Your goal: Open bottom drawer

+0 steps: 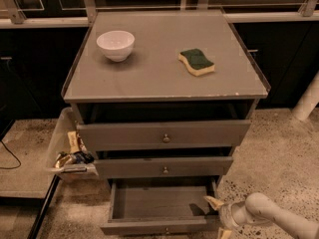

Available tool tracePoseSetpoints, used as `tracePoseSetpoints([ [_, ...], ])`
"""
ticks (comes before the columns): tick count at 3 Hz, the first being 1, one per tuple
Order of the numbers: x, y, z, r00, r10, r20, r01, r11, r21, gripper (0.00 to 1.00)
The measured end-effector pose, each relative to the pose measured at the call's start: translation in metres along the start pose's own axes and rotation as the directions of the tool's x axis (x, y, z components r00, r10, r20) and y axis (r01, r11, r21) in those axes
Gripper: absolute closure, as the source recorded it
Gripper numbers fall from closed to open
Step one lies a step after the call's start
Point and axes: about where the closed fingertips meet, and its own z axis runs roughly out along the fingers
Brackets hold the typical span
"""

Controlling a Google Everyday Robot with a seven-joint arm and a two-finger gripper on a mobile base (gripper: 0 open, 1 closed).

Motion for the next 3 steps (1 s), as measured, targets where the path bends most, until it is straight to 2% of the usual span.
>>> tracePoseSetpoints([
  [1, -0.022, -0.006, -0.045, 0.996, -0.066, -0.062, 0.069, 0.9967, 0.042, 0.0],
  [2, -0.037, -0.009, -0.081, 0.989, -0.108, -0.098, 0.116, 0.9896, 0.085, 0.0],
  [3, -0.038, -0.009, -0.085, 0.989, -0.108, -0.101, 0.117, 0.9893, 0.086, 0.0],
])
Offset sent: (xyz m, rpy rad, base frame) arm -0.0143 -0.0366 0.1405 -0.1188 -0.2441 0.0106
